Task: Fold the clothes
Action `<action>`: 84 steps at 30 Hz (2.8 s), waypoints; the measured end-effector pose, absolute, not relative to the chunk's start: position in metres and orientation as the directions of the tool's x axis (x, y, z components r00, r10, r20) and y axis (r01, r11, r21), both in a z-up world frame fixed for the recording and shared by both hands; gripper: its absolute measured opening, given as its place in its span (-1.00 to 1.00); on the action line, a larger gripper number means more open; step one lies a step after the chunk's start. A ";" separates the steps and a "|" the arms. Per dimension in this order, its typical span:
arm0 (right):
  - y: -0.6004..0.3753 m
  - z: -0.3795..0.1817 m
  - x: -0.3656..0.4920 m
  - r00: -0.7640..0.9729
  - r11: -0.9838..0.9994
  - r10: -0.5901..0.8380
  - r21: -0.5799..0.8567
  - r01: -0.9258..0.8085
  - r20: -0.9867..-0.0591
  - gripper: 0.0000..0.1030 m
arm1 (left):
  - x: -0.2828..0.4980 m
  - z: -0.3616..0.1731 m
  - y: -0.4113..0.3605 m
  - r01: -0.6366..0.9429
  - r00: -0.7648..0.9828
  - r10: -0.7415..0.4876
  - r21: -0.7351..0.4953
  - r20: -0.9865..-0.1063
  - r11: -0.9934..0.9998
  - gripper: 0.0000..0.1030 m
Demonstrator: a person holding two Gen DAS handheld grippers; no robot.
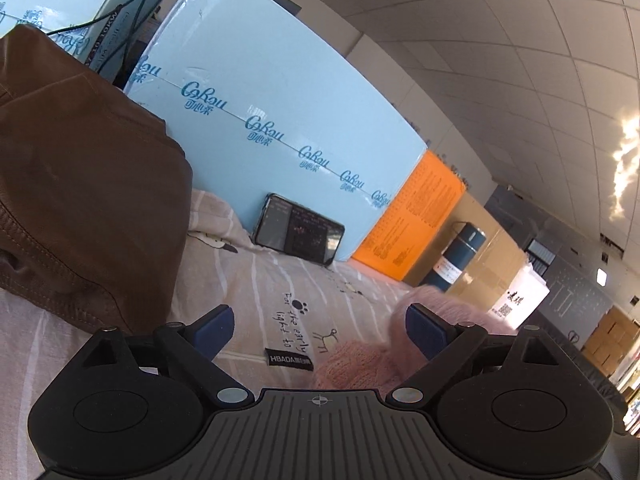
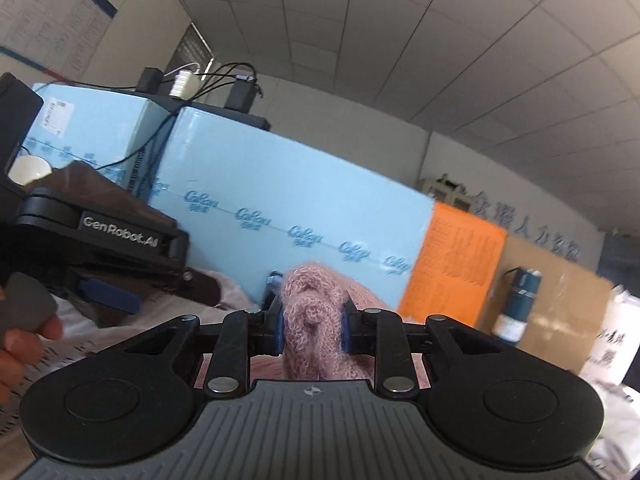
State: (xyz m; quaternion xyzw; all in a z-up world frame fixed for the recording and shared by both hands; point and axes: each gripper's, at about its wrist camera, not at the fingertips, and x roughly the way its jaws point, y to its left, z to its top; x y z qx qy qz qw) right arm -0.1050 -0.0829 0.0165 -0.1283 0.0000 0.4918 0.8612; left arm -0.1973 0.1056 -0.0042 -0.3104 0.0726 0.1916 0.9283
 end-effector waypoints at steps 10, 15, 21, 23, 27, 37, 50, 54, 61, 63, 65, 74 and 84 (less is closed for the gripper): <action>-0.073 0.005 -0.040 0.090 0.237 0.938 0.433 -0.870 -0.334 0.50 | -0.202 -0.008 0.112 -0.329 0.944 0.259 -0.613 -0.203 0.719 0.85; -0.133 0.021 -0.043 0.079 0.142 0.986 0.490 -0.860 -0.146 0.71 | -0.204 -0.009 0.113 -0.304 0.952 0.248 -0.640 -0.179 0.706 0.87; -0.179 0.007 -0.006 0.158 0.180 0.983 0.612 -0.770 -0.090 0.72 | -0.190 -0.009 0.092 -0.207 0.975 0.122 -0.569 -0.184 0.796 0.92; -0.178 -0.003 0.009 0.146 0.185 0.983 0.670 -0.719 -0.114 0.72 | -0.180 -0.011 0.083 -0.209 0.967 0.096 -0.525 -0.234 0.825 0.92; -0.165 -0.025 0.034 0.143 0.222 0.975 0.751 -0.622 -0.170 0.72 | -0.159 -0.019 0.069 -0.337 0.901 0.186 -0.364 -0.392 0.868 0.92; -0.164 -0.035 0.030 0.172 0.230 0.973 0.712 -0.663 -0.154 0.74 | -0.154 -0.029 0.077 -0.404 0.850 0.212 -0.338 -0.483 0.850 0.93; -0.207 -0.052 0.053 0.408 0.306 0.906 0.838 -0.451 -0.111 0.99 | -0.174 -0.029 0.075 -0.489 0.857 0.224 -0.594 -0.464 0.639 0.94; -0.193 -0.047 0.047 0.395 0.388 0.898 0.768 -0.509 -0.193 1.00 | -0.169 -0.031 0.071 -0.426 0.891 0.162 -0.659 -0.423 0.620 0.94; -0.179 -0.045 0.034 0.303 0.376 0.924 0.710 -0.596 -0.234 0.96 | -0.148 -0.036 0.050 -0.377 0.907 0.155 -0.589 -0.392 0.715 0.84; -0.180 -0.044 0.031 0.310 0.380 0.922 0.704 -0.600 -0.233 0.81 | -0.145 -0.034 0.046 -0.426 0.883 0.216 -0.520 -0.416 0.740 0.21; -0.181 -0.043 0.029 0.320 0.383 0.920 0.698 -0.605 -0.227 0.52 | -0.145 -0.032 0.045 -0.430 0.883 0.231 -0.508 -0.409 0.746 -0.14; -0.206 -0.035 0.031 0.309 0.289 0.944 0.740 -0.607 -0.116 -0.28 | -0.128 0.020 -0.006 -0.380 0.910 0.286 -0.327 -0.301 0.865 -0.27; -0.319 0.002 0.084 0.522 0.330 0.850 0.705 -0.628 0.067 -0.29 | -0.018 0.064 -0.079 -0.111 0.975 0.073 -0.176 -0.211 0.978 -0.38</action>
